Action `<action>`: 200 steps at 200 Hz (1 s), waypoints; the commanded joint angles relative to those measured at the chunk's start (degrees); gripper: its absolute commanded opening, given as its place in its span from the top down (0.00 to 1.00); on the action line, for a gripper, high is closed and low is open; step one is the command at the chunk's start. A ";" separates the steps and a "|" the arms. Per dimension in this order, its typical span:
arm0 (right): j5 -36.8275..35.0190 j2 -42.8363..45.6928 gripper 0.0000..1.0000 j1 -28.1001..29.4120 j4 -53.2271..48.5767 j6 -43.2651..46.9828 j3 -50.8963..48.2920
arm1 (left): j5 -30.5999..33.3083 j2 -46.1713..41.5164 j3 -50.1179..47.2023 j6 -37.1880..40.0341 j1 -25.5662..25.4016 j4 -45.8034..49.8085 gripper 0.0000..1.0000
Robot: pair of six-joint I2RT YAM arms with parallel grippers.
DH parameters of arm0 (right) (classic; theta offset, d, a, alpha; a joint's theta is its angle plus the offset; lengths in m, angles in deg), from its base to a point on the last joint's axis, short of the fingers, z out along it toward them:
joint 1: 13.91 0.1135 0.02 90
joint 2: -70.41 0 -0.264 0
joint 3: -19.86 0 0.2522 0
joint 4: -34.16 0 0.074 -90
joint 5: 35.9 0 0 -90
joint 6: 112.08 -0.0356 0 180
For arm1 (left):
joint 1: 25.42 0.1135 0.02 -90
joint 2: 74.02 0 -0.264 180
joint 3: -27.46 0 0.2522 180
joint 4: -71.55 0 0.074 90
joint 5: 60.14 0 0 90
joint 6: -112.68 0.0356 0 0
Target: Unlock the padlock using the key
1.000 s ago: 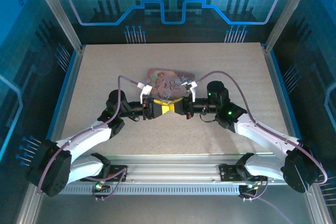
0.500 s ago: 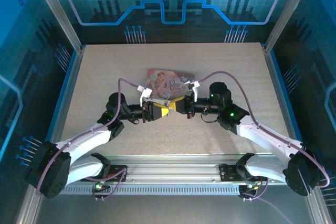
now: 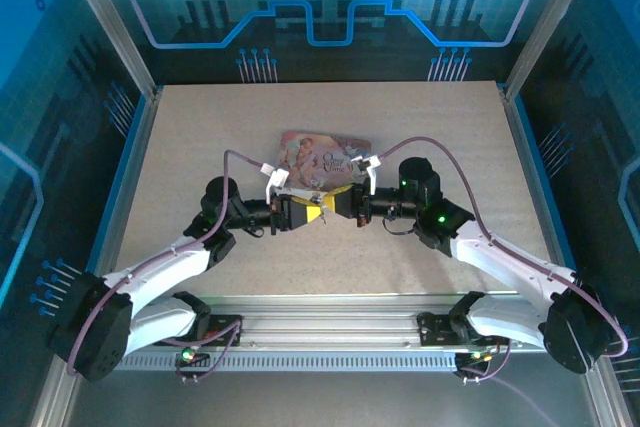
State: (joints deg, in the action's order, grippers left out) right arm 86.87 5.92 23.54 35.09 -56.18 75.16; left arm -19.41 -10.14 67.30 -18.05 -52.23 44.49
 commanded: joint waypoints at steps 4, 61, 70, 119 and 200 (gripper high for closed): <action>0.00 0.35 1.00 0.65 3.56 -1.02 -0.57 | -0.27 -0.86 0.64 0.70 -0.17 0.20 0.82; 0.17 -0.20 1.00 0.86 4.37 -1.56 -0.85 | -0.76 0.15 0.99 -0.04 -0.17 -1.36 0.79; 0.13 -0.20 1.00 0.86 4.29 -1.44 -0.85 | -0.63 0.03 0.98 -0.02 -0.17 -1.29 0.77; 0.53 -0.20 1.00 0.85 4.20 -1.49 -1.18 | 0.54 -0.64 0.89 0.00 0.09 -1.07 0.64; 0.84 -1.07 1.00 1.64 4.37 -1.27 -0.96 | 0.00 -0.46 1.42 -0.80 0.09 -2.47 0.62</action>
State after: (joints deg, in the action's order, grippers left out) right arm 87.09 5.41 23.94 37.94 -57.23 74.42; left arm -19.37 -10.12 67.30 -18.35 -52.21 44.31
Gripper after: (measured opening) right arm 0.043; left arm 0.378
